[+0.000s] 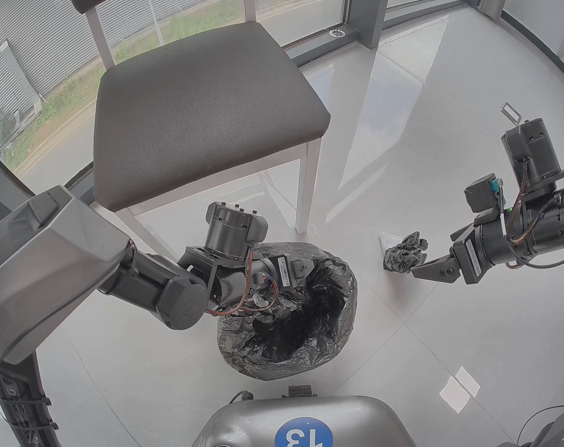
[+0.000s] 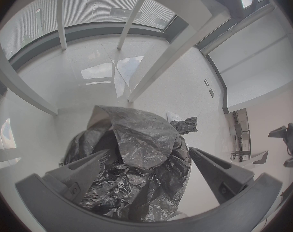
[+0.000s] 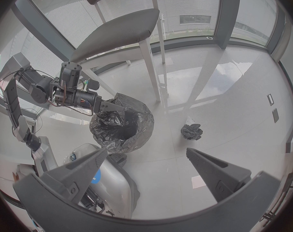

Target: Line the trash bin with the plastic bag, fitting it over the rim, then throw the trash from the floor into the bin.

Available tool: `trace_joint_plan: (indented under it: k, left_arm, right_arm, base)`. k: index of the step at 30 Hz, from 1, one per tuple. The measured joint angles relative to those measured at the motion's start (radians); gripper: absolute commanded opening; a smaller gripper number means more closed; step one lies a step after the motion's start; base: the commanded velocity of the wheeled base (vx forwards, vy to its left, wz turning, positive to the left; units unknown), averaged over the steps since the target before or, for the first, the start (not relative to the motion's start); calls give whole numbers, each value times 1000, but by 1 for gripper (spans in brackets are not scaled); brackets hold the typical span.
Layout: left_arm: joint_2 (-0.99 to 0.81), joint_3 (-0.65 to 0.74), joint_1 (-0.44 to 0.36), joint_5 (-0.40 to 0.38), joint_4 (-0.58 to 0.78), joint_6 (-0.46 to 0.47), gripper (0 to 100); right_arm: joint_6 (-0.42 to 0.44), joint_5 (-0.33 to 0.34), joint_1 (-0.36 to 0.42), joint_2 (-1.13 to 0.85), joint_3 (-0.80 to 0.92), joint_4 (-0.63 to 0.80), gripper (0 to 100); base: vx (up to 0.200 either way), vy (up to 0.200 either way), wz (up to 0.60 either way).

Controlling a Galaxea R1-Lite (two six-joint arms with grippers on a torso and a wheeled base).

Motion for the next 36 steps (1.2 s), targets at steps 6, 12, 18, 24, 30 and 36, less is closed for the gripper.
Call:
trace_joint_plan:
  k: [6, 12, 18, 24, 30, 36]
  left_arm:
    - [40, -29, -15, -4, -4, -1, 100]
    - [77, -73, -19, -7, -5, 0, 100]
    - [103, -87, -27, -7, -9, 1, 100]
    - [117, -88, -28, -8, -40, -3, 0]
    - [118, -85, -27, -3, -37, -4, 0]
    - [106, -85, -19, -1, -33, -2, 0]
  right_arm:
    - [0, 0, -5, -2, 0, 1, 100]
    - [0, 0, -14, -6, 4, 3, 100]
    - [0, 0, -19, -7, 5, 2, 100]
    - [0, 0, -20, -8, 5, 1, 100]
    - [-1, 0, -20, -7, 4, 1, 100]
    - [-7, 0, -20, -6, 2, 1, 100]
  base:
    - [0, 0, 0]
    - [0, 0, 0]
    - [0, 0, 0]
    - [0, 0, 0]
    - [0, 0, 0]
    - [0, 0, 0]
